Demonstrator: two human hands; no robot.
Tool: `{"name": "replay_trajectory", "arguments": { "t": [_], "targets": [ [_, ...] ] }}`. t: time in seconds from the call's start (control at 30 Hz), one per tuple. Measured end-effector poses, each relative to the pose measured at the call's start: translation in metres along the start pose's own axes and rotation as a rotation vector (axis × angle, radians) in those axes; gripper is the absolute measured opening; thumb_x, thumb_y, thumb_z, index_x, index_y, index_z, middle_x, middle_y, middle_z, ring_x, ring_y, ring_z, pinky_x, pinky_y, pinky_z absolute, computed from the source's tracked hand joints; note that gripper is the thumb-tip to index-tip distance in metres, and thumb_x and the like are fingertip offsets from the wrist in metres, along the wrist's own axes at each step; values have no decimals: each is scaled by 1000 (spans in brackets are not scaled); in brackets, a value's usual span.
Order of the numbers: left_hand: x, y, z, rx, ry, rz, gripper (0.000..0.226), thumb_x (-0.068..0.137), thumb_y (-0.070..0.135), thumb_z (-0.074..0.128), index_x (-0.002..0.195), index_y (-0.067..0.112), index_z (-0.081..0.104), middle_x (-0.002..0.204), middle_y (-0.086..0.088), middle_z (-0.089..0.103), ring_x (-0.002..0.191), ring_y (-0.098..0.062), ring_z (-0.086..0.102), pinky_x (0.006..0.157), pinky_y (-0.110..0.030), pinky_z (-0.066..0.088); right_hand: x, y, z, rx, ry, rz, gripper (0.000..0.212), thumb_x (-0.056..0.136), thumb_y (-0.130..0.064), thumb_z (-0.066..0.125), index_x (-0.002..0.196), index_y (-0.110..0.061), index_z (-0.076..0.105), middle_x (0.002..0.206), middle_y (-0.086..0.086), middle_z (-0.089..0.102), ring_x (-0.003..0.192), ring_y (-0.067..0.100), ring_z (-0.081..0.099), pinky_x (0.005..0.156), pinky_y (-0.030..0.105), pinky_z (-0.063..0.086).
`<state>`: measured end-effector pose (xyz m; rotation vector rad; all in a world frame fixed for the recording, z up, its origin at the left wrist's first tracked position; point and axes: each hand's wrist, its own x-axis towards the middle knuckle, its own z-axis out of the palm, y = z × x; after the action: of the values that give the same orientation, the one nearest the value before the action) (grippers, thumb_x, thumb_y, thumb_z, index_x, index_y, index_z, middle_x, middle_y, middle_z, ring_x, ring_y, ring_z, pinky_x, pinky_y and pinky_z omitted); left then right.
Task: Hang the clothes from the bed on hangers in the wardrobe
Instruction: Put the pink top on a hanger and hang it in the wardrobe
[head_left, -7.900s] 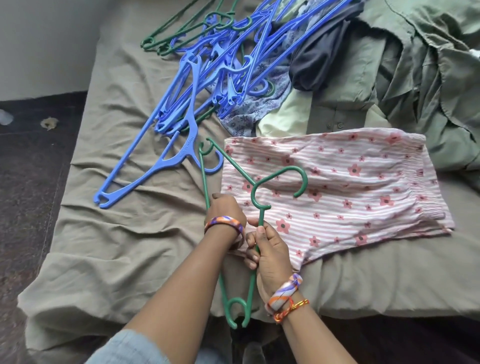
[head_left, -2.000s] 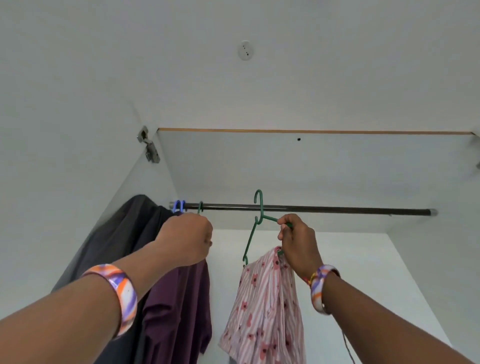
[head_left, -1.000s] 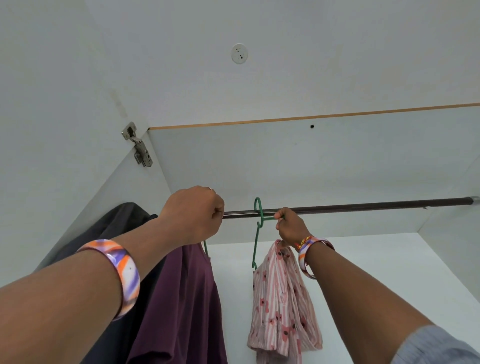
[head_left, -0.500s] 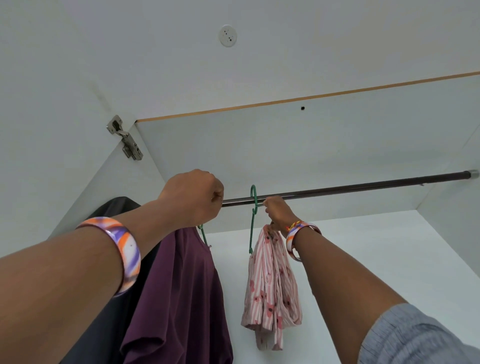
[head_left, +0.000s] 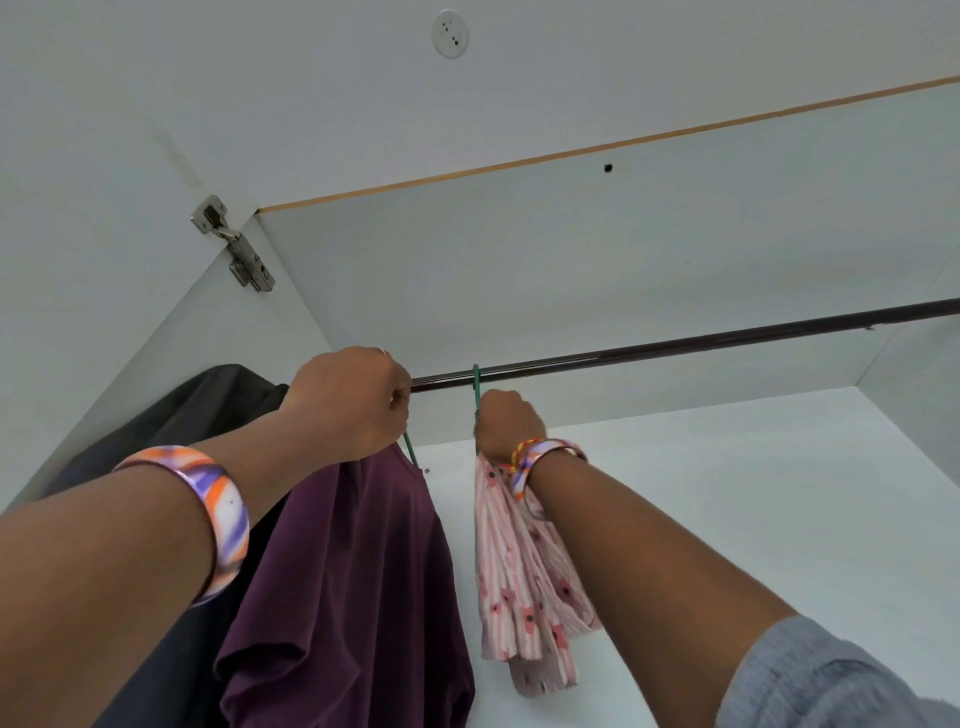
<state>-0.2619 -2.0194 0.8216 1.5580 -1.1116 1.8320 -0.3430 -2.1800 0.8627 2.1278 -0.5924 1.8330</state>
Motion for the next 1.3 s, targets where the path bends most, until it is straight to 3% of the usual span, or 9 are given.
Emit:
{"name": "replay_trajectory", "arguments": {
  "t": [0.2, 0.43, 0.5, 0.57, 0.63, 0.7, 0.9, 1.1, 1.3],
  "targets": [
    [-7, -10, 11, 26, -204, -43, 28, 87, 26, 52, 115, 23, 58, 113, 0, 52, 108, -21, 50, 86, -34, 45, 0, -39, 34, 245, -139, -65, 33, 98, -23, 46, 72, -3, 45, 117, 30, 56, 110, 39, 53, 83, 36, 42],
    [-14, -13, 25, 65, -227, -76, 27, 84, 25, 54, 110, 23, 61, 111, -2, 53, 105, -23, 51, 89, -39, 47, 3, -56, 47, 277, -249, -119, 36, 100, -21, 42, 116, 9, 54, 116, 27, 56, 110, 38, 50, 75, 34, 39],
    [-14, -11, 28, 62, -239, -72, 25, 84, 23, 53, 106, 24, 64, 110, -1, 54, 104, -22, 52, 89, -39, 47, 5, -49, 50, 282, -271, -93, 31, 99, -22, 44, 95, 5, 57, 88, 20, 54, 93, 33, 48, 55, 25, 34],
    [-13, -9, 29, 59, -235, -67, 22, 83, 21, 53, 100, 26, 67, 108, 0, 55, 102, -21, 53, 88, -40, 48, 6, -43, 49, 335, -287, -59, 28, 96, -21, 49, 76, -2, 50, 81, 16, 55, 91, 33, 52, 62, 19, 43],
    [-11, -5, 28, 58, -215, -67, 21, 83, 18, 52, 93, 26, 68, 104, 2, 55, 99, -21, 54, 86, -40, 49, 4, -37, 44, 392, -317, -59, 23, 94, -19, 53, 97, 4, 57, 105, 27, 62, 103, 40, 58, 88, 37, 51],
    [-7, 2, 26, 43, -194, -78, 21, 83, 16, 52, 88, 26, 69, 100, 2, 56, 97, -23, 56, 84, -39, 50, -1, -33, 33, 395, -318, -71, 28, 92, -17, 55, 108, 6, 56, 114, 29, 59, 108, 41, 57, 93, 47, 48],
    [-2, 24, 14, 10, -221, -157, 16, 84, 20, 50, 71, 21, 61, 81, -2, 58, 85, -28, 58, 73, -34, 48, -22, -19, 7, 383, -219, -118, 36, 89, -13, 54, 122, 1, 50, 117, 25, 58, 99, 42, 61, 85, 50, 52],
    [-38, 39, -16, -160, -234, -131, 17, 81, 23, 59, 65, 19, 58, 73, -4, 60, 83, -27, 60, 73, -34, 48, -81, -29, -3, 663, -50, -137, 15, 81, -12, 47, 80, -24, 55, 101, 19, 68, 81, 34, 61, 78, 50, 51],
    [-149, 31, -64, -323, -230, -234, 18, 83, 20, 61, 67, 25, 67, 70, 6, 68, 70, -7, 62, 66, -25, 47, -186, -79, 10, 953, -8, -132, 33, 74, -28, 41, 98, -27, 63, 75, -1, 64, 72, 27, 62, 71, 45, 55]
  ]
}}
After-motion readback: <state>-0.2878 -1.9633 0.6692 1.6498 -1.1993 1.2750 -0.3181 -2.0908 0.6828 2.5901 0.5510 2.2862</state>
